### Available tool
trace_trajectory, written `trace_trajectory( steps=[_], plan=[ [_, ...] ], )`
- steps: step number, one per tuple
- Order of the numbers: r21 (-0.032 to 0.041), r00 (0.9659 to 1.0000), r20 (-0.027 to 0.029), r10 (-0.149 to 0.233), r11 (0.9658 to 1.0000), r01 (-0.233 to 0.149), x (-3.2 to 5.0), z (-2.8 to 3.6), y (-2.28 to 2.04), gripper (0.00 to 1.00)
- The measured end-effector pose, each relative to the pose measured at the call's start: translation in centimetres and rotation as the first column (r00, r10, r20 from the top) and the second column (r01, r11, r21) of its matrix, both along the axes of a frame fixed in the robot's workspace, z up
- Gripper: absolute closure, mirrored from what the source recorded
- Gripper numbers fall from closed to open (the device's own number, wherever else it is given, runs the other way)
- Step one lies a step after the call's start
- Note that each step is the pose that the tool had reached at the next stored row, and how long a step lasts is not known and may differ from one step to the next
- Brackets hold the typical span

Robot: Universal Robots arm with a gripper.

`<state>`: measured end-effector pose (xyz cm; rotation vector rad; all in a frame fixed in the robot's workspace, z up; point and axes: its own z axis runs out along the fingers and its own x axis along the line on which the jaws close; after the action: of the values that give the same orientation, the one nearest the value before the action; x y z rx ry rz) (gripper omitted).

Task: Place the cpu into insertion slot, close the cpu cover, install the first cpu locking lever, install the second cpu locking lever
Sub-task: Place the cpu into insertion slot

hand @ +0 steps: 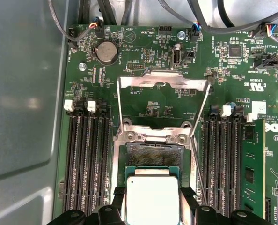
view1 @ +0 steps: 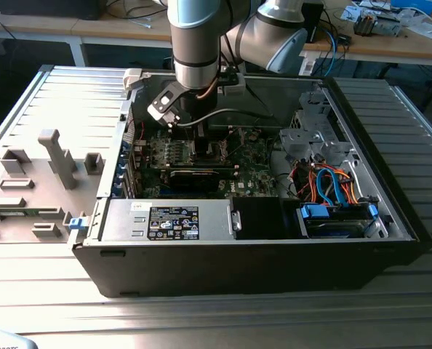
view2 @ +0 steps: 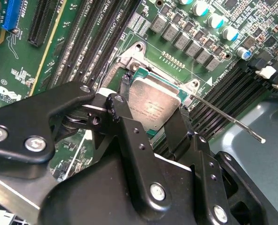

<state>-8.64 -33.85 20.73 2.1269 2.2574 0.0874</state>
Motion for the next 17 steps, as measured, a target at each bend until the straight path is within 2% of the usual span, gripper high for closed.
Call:
trace_trajectory(
  steps=[7,17],
  plan=[
    [0.0,1.0,0.0,0.0,1.0,0.0,0.0,-0.44,0.0,0.46],
    [-0.0002,1.0,-0.0001,0.0,1.0,0.0,0.0,-0.76,0.0,0.46]
  ],
)
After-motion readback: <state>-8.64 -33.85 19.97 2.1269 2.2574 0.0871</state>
